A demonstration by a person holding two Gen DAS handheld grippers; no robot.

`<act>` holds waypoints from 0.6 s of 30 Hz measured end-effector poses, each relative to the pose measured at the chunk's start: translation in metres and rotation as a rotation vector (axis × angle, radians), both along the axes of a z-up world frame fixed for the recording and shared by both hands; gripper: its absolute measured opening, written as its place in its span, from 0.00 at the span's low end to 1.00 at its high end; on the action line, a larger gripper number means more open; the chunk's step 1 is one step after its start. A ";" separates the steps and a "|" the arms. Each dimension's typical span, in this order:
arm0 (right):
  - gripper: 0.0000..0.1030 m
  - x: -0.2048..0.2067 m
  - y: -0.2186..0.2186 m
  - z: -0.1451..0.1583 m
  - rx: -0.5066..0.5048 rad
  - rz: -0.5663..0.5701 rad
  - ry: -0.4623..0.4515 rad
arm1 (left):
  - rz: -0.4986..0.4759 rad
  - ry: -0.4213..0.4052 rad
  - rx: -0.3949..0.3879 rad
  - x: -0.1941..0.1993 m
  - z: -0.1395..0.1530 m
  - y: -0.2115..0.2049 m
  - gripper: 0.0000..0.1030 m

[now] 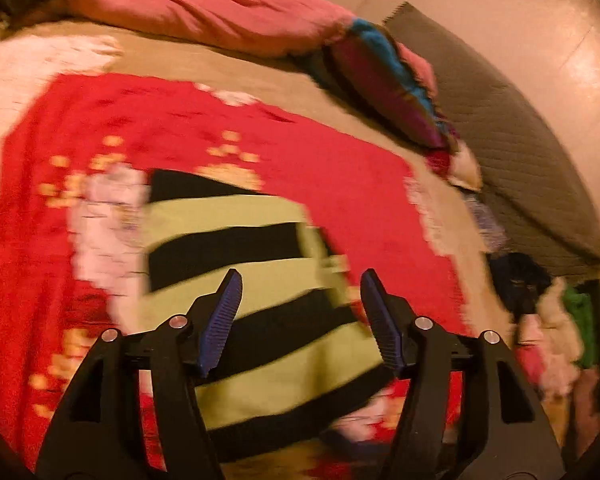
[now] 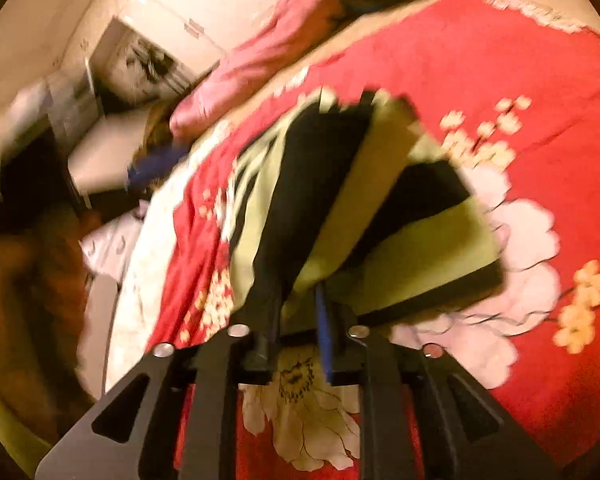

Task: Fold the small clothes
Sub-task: 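Lift and fold the sweater over in half with both tools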

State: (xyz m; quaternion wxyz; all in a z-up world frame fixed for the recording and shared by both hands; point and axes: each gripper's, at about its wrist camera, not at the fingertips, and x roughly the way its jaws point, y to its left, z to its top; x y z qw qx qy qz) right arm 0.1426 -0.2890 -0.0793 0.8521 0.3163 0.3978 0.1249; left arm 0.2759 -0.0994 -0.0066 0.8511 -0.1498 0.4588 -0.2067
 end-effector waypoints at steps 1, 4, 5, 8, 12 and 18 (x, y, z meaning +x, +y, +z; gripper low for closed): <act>0.33 -0.003 -0.006 0.005 0.004 -0.027 -0.023 | 0.017 -0.009 0.037 -0.002 -0.003 0.008 0.55; 0.47 -0.007 -0.028 0.023 0.007 -0.109 -0.099 | 0.070 -0.004 0.094 -0.012 -0.023 0.035 0.55; 0.54 -0.004 -0.036 0.029 0.010 -0.114 -0.122 | 0.084 0.008 0.093 -0.016 -0.032 0.043 0.55; 0.69 0.012 -0.046 0.035 0.001 -0.071 -0.123 | 0.105 0.024 0.106 -0.030 -0.051 0.058 0.55; 0.76 0.044 -0.046 0.034 -0.001 0.004 -0.076 | 0.088 0.047 0.106 -0.042 -0.069 0.058 0.55; 0.81 0.094 -0.037 0.026 -0.006 0.163 0.025 | -0.001 0.039 0.146 -0.049 -0.081 0.034 0.55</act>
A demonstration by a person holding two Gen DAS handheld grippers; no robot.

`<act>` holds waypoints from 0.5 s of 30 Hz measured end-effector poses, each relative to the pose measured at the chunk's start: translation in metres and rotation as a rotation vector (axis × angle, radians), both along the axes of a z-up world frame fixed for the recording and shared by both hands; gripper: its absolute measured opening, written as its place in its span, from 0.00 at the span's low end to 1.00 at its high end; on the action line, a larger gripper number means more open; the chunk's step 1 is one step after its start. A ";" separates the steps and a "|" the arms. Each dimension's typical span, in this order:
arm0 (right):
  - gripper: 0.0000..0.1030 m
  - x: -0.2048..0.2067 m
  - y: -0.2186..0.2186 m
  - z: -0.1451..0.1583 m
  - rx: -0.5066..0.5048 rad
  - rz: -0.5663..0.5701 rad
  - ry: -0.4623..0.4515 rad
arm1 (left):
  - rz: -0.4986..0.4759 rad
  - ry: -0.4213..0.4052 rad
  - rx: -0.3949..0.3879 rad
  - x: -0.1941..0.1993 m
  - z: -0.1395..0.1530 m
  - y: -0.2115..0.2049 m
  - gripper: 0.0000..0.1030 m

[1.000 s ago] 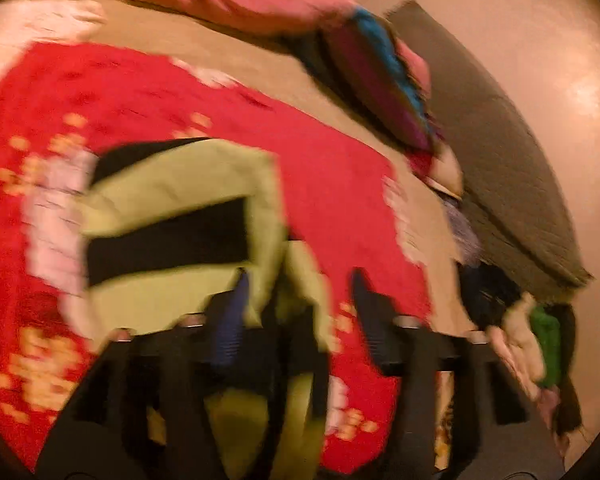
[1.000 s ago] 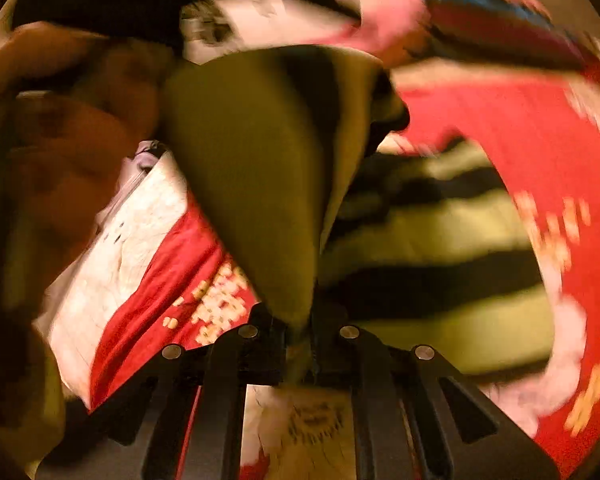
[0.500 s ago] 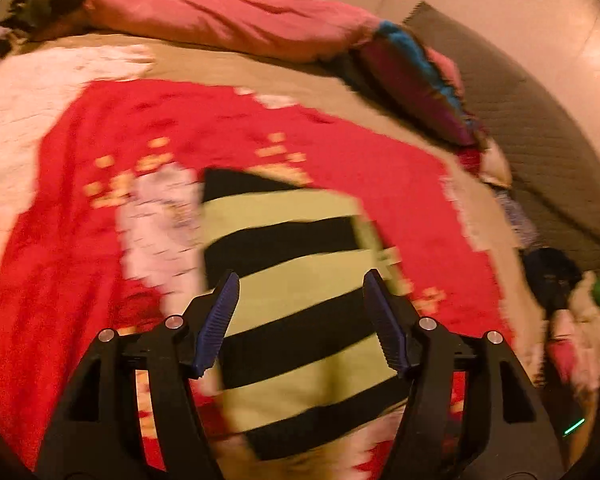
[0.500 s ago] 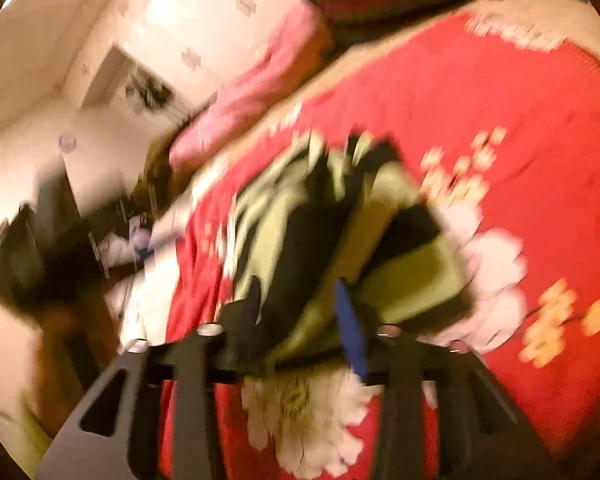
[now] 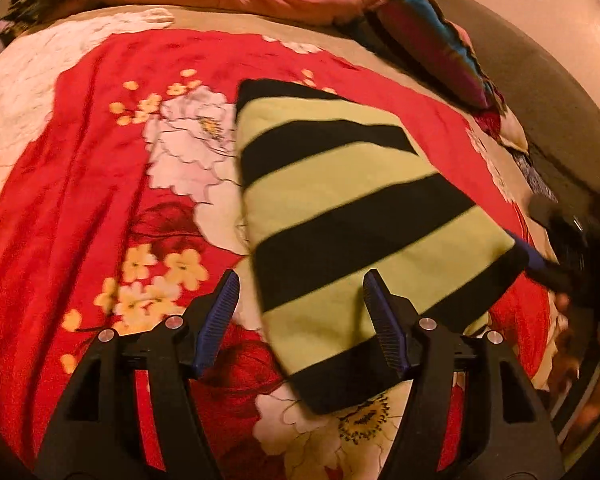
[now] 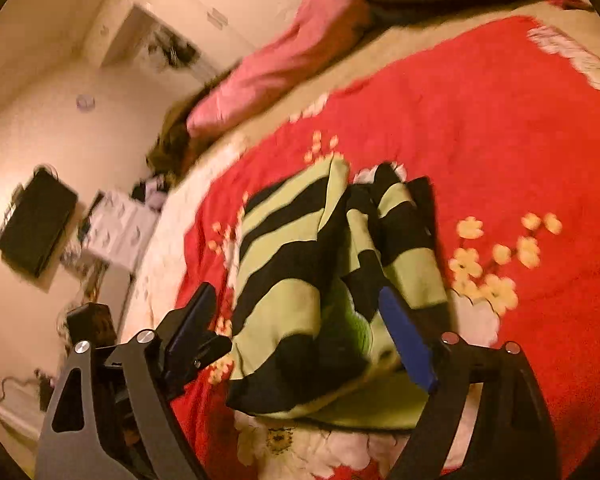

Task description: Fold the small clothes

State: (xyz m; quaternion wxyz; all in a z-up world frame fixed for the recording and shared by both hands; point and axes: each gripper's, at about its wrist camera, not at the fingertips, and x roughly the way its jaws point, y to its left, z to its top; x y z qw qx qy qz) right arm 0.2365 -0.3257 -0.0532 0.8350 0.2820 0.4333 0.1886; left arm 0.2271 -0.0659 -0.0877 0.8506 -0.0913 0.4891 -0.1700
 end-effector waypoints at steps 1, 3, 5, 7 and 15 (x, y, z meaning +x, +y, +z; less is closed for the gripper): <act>0.81 0.007 0.001 -0.001 -0.005 0.010 0.017 | -0.020 0.004 0.010 -0.001 -0.002 -0.006 0.55; 0.81 0.025 0.003 -0.003 -0.001 0.023 0.043 | -0.045 0.002 0.040 -0.002 -0.005 -0.016 0.55; 0.81 0.036 0.004 -0.004 -0.002 0.025 0.046 | -0.071 -0.006 0.081 -0.003 -0.009 -0.025 0.60; 0.81 0.053 0.010 -0.012 -0.035 0.054 0.083 | -0.088 -0.014 0.115 -0.004 -0.011 -0.031 0.62; 0.56 0.067 0.023 -0.028 -0.067 0.114 0.083 | -0.099 -0.022 0.145 -0.006 -0.017 -0.035 0.66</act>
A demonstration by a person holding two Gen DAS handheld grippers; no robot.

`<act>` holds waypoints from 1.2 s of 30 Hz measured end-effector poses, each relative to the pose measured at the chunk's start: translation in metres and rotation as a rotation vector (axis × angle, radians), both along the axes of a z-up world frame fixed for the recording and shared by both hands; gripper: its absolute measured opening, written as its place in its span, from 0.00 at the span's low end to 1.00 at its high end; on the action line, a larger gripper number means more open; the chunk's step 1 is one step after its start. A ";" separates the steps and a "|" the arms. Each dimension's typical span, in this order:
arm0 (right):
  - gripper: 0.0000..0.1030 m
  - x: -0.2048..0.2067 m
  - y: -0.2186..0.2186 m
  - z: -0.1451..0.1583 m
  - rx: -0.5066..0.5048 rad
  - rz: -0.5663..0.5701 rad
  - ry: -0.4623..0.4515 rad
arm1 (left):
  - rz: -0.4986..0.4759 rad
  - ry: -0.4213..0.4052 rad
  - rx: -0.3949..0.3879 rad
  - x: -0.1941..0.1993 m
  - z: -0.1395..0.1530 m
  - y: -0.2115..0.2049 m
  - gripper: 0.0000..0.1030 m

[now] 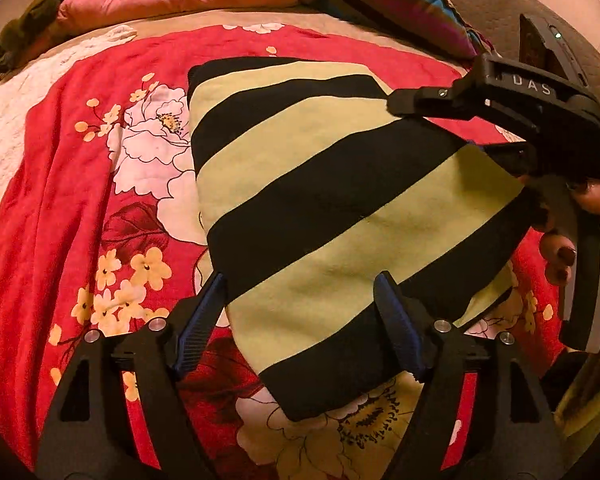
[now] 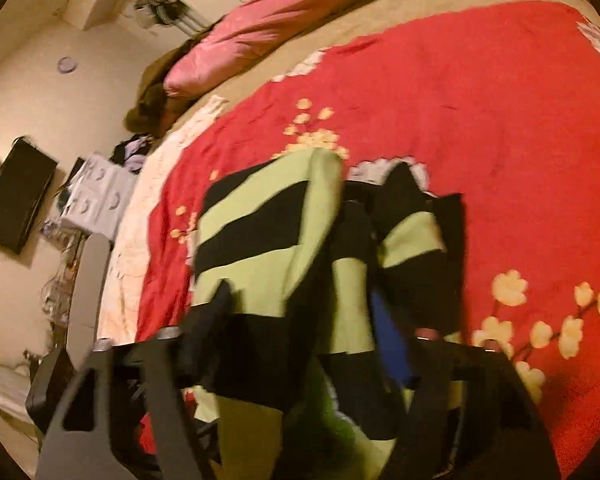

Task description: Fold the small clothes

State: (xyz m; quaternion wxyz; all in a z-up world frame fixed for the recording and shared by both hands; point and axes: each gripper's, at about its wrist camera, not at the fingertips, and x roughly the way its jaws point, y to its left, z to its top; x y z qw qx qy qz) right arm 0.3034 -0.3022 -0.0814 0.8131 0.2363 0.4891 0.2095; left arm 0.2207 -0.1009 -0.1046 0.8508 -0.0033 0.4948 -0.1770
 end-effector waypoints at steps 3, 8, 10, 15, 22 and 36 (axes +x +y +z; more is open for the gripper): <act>0.55 -0.001 0.014 0.007 -0.078 0.056 -0.054 | 0.008 0.005 -0.005 0.001 -0.001 0.001 0.66; 0.54 0.007 0.012 -0.009 -0.077 0.026 -0.037 | 0.009 0.008 -0.005 0.000 -0.002 0.001 0.66; 0.47 0.008 0.011 -0.016 -0.055 0.017 -0.031 | 0.006 0.008 0.001 0.000 -0.002 -0.001 0.68; 0.20 -0.001 0.025 0.010 -0.103 0.063 -0.151 | 0.010 0.009 -0.010 -0.001 0.003 0.000 0.68; 0.15 -0.025 0.016 0.044 -0.118 0.054 -0.251 | -0.016 -0.037 -0.025 -0.010 0.026 -0.005 0.69; 0.29 -0.018 -0.016 -0.004 -0.292 -0.068 -0.110 | -0.025 0.001 -0.010 -0.010 0.012 -0.015 0.71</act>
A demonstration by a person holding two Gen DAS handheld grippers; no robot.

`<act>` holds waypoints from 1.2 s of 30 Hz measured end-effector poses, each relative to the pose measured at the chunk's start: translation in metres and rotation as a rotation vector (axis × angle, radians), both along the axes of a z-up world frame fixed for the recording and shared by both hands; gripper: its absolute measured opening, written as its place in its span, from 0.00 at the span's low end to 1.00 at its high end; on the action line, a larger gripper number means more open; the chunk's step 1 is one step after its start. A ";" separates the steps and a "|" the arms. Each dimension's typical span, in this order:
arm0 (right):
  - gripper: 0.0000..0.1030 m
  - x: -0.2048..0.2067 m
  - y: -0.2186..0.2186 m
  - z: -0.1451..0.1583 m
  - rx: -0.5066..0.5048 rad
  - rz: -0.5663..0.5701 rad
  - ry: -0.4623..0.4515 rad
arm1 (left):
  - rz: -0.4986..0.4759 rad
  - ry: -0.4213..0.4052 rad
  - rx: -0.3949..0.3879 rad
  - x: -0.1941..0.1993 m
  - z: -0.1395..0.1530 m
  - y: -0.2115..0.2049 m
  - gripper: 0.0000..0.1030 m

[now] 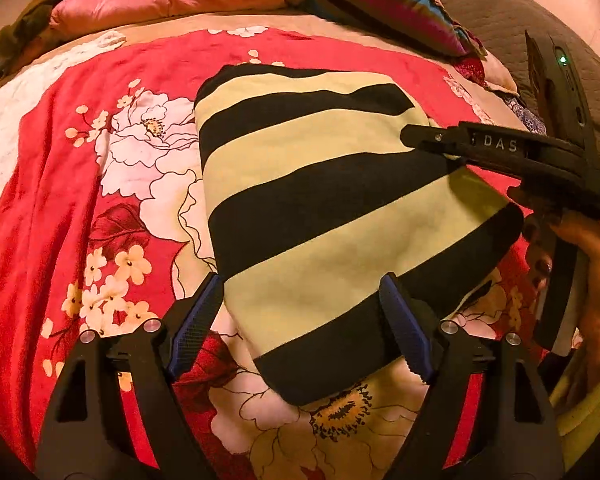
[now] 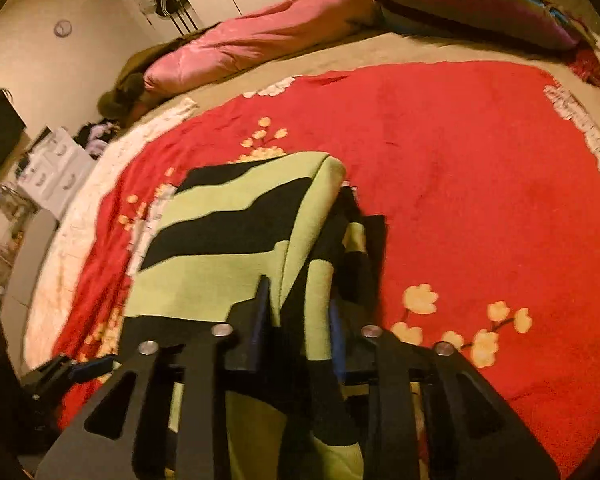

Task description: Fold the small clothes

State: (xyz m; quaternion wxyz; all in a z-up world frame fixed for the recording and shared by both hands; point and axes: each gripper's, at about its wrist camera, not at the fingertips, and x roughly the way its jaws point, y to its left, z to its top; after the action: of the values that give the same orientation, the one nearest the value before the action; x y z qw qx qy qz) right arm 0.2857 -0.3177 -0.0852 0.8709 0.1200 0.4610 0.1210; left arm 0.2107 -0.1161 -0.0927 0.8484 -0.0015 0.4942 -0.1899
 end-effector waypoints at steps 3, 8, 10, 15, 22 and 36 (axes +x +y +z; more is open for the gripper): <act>0.36 0.000 -0.006 -0.005 0.009 -0.019 0.035 | -0.002 0.003 0.009 0.001 -0.003 -0.001 0.71; 0.43 -0.008 -0.021 0.007 0.109 -0.066 0.036 | 0.001 0.009 0.011 0.003 -0.005 0.000 0.71; 0.44 -0.016 -0.021 0.024 0.073 -0.054 -0.028 | 0.004 0.012 0.010 0.003 -0.006 0.000 0.72; 0.44 -0.037 -0.006 0.053 0.157 0.081 -0.109 | -0.001 0.008 0.015 0.001 -0.007 -0.001 0.73; 0.44 -0.032 0.022 0.012 -0.078 0.115 0.066 | 0.008 0.040 -0.007 0.000 -0.016 0.002 0.75; 0.62 -0.050 -0.005 0.008 0.090 -0.018 0.015 | 0.051 0.032 -0.034 -0.011 -0.007 0.018 0.78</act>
State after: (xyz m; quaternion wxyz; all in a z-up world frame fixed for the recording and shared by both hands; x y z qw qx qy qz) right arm 0.2353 -0.3228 -0.0773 0.8621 0.1639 0.4607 0.1329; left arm 0.1998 -0.0981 -0.0995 0.8448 -0.0316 0.5041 -0.1765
